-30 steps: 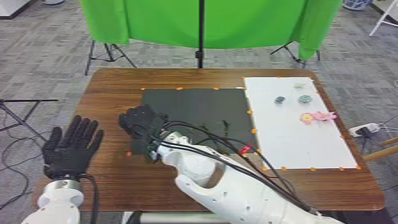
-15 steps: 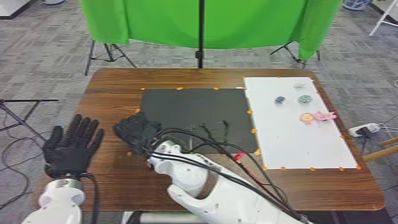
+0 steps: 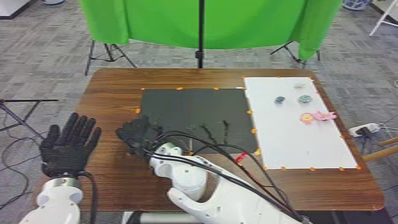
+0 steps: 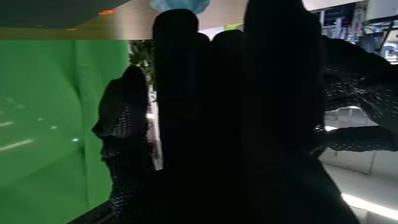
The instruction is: Arrange flowers
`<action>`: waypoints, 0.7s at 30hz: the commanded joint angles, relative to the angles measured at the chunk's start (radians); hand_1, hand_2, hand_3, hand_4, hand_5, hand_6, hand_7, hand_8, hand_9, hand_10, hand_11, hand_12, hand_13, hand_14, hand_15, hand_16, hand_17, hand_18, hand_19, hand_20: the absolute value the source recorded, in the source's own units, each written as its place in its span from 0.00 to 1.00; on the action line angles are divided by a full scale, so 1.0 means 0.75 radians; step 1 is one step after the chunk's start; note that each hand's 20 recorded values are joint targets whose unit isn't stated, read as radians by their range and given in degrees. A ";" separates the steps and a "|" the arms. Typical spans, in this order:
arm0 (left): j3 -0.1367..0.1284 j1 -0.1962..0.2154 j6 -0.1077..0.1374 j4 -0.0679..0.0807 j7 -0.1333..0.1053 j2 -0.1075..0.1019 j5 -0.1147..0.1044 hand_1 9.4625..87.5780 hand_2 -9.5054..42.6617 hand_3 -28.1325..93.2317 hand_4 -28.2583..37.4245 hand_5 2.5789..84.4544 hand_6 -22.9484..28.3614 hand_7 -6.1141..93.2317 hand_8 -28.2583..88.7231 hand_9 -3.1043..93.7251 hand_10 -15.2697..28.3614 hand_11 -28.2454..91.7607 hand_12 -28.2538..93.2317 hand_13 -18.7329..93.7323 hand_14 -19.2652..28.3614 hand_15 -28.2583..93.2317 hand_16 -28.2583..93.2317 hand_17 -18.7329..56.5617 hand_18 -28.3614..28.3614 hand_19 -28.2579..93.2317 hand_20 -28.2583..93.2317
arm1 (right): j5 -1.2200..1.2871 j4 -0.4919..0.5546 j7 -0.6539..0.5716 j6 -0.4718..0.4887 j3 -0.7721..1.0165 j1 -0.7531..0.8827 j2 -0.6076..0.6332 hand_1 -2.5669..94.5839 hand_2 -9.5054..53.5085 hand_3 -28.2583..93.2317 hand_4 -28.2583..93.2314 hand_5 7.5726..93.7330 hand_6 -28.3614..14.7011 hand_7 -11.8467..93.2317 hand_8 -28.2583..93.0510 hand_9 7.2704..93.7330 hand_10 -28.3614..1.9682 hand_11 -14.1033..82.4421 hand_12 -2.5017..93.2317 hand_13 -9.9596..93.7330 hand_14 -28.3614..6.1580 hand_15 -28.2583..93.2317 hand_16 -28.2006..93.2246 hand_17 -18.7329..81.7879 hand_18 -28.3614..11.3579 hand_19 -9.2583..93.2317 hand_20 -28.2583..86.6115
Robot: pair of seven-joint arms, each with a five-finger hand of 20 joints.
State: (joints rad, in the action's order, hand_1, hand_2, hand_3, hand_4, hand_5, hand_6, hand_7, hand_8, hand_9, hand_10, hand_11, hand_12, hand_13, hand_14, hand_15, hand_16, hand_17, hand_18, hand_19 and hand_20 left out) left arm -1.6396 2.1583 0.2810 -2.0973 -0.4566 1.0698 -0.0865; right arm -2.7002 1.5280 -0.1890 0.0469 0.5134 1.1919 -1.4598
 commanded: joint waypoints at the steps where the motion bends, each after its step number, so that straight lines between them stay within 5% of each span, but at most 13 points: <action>1: -0.014 0.039 -0.006 0.002 -0.004 0.032 0.002 0.22 0.50 0.87 0.00 0.58 0.65 0.16 0.16 0.48 0.72 0.41 0.31 0.46 0.75 0.53 0.16 0.16 0.74 0.54 0.33 | 0.112 0.087 -0.123 -0.051 0.028 -0.007 0.039 0.86 0.00 0.00 0.77 0.65 0.58 0.27 0.12 0.57 0.37 0.30 0.18 0.70 0.43 0.70 0.41 0.54 0.08 0.96 0.56; 3: -0.018 0.047 -0.003 0.000 0.000 0.041 0.003 0.22 0.50 0.87 0.00 0.58 0.66 0.16 0.16 0.48 0.72 0.41 0.31 0.46 0.74 0.53 0.16 0.16 0.74 0.54 0.33 | 0.154 0.122 -0.138 -0.029 0.092 0.013 0.037 0.85 0.00 0.00 0.80 0.62 0.57 0.27 0.12 0.53 0.37 0.29 0.18 0.69 0.42 0.73 0.40 0.54 0.07 0.97 0.56; 7: -0.025 0.047 -0.004 0.004 0.023 0.074 0.005 0.22 0.50 0.88 0.00 0.57 0.65 0.16 0.16 0.48 0.72 0.41 0.31 0.46 0.75 0.53 0.17 0.16 0.74 0.56 0.34 | 0.267 0.172 -0.240 -0.010 0.251 0.035 0.046 0.87 0.00 0.00 0.68 0.56 0.58 0.26 0.12 0.50 0.40 0.28 0.17 0.68 0.40 0.77 0.38 0.54 0.07 0.98 0.58; 11: -0.040 0.079 -0.017 -0.014 0.024 0.078 0.008 0.22 0.50 0.88 0.00 0.57 0.65 0.16 0.16 0.47 0.71 0.41 0.31 0.46 0.75 0.54 0.16 0.16 0.75 0.57 0.35 | 0.334 0.224 -0.362 -0.047 0.408 0.033 0.159 0.87 0.00 0.00 0.66 0.55 0.58 0.25 0.12 0.50 0.40 0.28 0.17 0.67 0.39 0.78 0.38 0.54 0.07 0.99 0.59; 14: -0.040 0.061 -0.021 -0.010 0.036 0.084 0.010 0.22 0.49 0.88 0.00 0.57 0.65 0.16 0.16 0.47 0.71 0.41 0.31 0.46 0.75 0.53 0.16 0.16 0.75 0.57 0.35 | 0.306 0.225 -0.398 -0.091 0.522 0.025 0.290 0.86 0.00 0.00 0.66 0.54 0.56 0.25 0.12 0.50 0.39 0.27 0.17 0.65 0.38 0.76 0.38 0.54 0.07 0.99 0.58; 21: -0.057 0.088 -0.028 -0.025 0.028 0.086 0.014 0.22 0.49 0.88 0.00 0.55 0.64 0.16 0.16 0.47 0.71 0.41 0.31 0.46 0.75 0.55 0.17 0.17 0.76 0.58 0.36 | 0.308 0.222 -0.529 -0.055 0.765 0.115 0.533 0.84 0.00 0.00 0.71 0.53 0.52 0.25 0.13 0.46 0.32 0.30 0.19 0.46 0.27 0.75 0.33 0.48 0.07 0.97 0.55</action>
State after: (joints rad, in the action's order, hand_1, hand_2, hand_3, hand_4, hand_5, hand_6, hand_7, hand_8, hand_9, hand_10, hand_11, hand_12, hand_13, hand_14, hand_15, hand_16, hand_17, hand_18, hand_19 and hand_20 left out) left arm -1.6724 2.1891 0.2741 -2.1044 -0.4387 1.1245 -0.0818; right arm -2.4494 1.7098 -0.4978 -0.0175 0.9075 1.2416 -1.3011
